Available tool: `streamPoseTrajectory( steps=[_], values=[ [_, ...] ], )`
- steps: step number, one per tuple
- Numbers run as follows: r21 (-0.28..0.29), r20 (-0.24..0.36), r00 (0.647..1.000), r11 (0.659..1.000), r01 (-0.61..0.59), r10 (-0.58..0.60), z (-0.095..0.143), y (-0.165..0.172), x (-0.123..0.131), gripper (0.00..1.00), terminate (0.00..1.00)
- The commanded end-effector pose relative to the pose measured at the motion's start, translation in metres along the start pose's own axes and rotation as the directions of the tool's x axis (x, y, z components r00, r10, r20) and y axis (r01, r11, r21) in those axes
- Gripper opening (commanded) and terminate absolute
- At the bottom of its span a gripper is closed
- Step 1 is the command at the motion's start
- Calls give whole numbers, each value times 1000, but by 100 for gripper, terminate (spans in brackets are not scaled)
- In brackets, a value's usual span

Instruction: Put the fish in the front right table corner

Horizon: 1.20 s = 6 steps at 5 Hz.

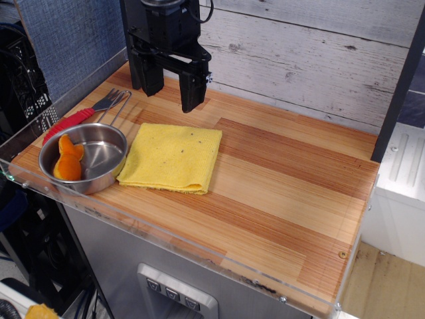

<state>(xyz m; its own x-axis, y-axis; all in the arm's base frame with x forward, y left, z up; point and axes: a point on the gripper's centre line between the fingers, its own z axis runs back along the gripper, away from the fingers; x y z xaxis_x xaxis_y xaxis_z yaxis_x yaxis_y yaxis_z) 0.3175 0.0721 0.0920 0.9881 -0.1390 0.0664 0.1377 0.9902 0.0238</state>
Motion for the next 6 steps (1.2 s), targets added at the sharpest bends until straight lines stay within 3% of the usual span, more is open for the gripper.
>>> streamPoseTrajectory(
  steps=[1, 3, 4, 5, 6],
  values=[
    [0, 0, 1000, 1000, 0, 0, 0, 0, 0, 100, 0],
    [13, -9, 996, 996, -92, 92, 10, 17, -8, 100, 0],
    [-95, -4, 993, 989, -114, 114, 26, 38, -36, 100, 0],
    [-134, -7, 996, 987, -84, 84, 31, 58, -69, 100, 0],
    [-108, -45, 995, 990, -91, 86, 23, 62, -89, 100, 0]
  ],
)
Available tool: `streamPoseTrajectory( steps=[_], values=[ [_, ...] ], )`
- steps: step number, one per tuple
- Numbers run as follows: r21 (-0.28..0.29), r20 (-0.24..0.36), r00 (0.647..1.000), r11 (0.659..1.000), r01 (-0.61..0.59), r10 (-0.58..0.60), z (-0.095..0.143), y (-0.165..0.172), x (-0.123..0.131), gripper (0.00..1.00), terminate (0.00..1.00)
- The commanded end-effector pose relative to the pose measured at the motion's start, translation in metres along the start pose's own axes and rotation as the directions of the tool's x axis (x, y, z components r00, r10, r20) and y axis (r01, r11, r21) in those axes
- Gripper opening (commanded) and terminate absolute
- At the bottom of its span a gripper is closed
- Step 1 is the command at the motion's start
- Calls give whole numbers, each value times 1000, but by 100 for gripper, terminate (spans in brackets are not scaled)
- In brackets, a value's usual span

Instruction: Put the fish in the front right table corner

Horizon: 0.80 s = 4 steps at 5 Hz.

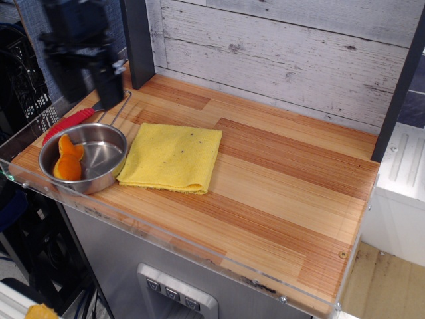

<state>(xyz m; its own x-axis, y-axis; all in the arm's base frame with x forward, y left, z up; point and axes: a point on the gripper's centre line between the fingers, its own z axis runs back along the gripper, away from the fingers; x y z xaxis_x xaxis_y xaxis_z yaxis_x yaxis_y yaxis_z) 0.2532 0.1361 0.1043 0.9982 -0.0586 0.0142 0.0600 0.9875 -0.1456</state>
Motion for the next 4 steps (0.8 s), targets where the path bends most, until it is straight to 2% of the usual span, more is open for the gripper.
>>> streamPoseTrajectory(
  steps=[1, 2, 4],
  values=[
    [127, -37, 999, 991, -33, 38, -14, -1, -15, 100, 0],
    [150, -83, 995, 988, -47, 60, -32, -8, -10, 100, 0],
    [182, -95, 991, 980, -79, 98, -43, 9, -3, 100, 0]
  ],
)
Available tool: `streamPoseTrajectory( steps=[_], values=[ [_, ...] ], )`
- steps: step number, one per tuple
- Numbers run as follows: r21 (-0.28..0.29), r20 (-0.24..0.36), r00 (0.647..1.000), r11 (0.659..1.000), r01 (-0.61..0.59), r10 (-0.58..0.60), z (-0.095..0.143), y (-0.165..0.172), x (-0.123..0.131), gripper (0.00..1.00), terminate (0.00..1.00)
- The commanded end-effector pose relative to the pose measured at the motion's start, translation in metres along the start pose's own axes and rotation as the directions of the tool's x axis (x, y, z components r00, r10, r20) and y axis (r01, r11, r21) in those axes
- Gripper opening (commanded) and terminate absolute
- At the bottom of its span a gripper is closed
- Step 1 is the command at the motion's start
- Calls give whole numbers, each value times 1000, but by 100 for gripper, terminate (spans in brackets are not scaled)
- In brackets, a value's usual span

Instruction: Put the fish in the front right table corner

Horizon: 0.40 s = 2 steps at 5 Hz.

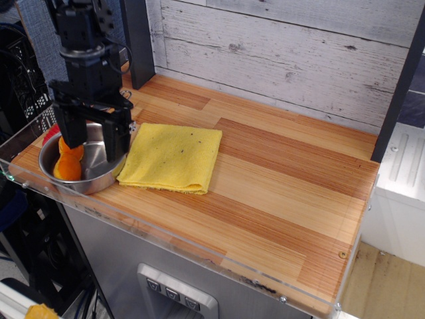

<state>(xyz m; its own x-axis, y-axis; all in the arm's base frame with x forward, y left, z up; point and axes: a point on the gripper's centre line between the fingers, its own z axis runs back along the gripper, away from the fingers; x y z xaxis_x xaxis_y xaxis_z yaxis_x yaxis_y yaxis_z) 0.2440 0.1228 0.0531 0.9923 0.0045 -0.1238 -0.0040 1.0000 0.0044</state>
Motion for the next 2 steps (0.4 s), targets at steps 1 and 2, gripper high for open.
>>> streamPoseTrajectory(
  steps=[1, 2],
  values=[
    [51, 32, 998, 997, -52, 50, 9, 37, 5, 100, 0],
    [41, 23, 997, 997, -71, 70, 3, 51, 3, 100, 0]
  ],
)
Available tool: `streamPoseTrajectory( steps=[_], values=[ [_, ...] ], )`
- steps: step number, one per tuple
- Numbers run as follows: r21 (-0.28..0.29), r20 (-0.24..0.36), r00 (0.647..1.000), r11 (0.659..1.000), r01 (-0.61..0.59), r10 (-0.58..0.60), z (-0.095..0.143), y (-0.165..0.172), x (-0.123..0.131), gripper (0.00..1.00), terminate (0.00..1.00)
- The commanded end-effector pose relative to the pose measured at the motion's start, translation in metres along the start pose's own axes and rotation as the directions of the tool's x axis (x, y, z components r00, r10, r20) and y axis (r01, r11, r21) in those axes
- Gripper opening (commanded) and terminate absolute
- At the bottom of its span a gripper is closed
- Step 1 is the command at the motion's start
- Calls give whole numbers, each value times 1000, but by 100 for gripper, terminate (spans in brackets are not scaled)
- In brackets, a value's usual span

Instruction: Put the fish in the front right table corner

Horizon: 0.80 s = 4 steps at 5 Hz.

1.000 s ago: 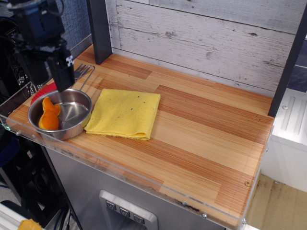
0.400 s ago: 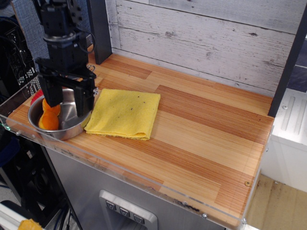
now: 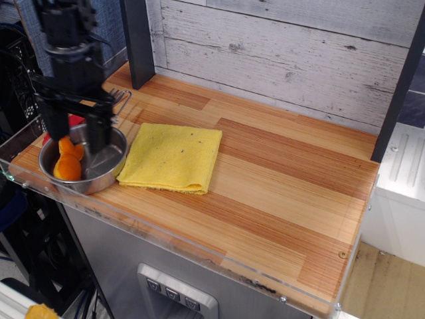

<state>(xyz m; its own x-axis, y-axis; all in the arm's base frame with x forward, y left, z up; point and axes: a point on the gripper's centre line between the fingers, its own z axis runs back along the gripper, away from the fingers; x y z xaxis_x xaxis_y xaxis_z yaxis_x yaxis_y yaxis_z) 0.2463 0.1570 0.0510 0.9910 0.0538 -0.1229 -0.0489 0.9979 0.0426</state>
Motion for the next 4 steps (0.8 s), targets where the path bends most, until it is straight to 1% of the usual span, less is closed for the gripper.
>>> streamPoseTrajectory(
  steps=[1, 3, 4],
  values=[
    [17, -4, 1000, 1000, -14, 14, -2, 19, 2, 100, 0],
    [18, -41, 999, 1000, 2, -1, -15, 13, 2, 100, 0],
    [15, -50, 999, 1000, -1, 2, -17, 13, 2, 100, 0]
  ],
)
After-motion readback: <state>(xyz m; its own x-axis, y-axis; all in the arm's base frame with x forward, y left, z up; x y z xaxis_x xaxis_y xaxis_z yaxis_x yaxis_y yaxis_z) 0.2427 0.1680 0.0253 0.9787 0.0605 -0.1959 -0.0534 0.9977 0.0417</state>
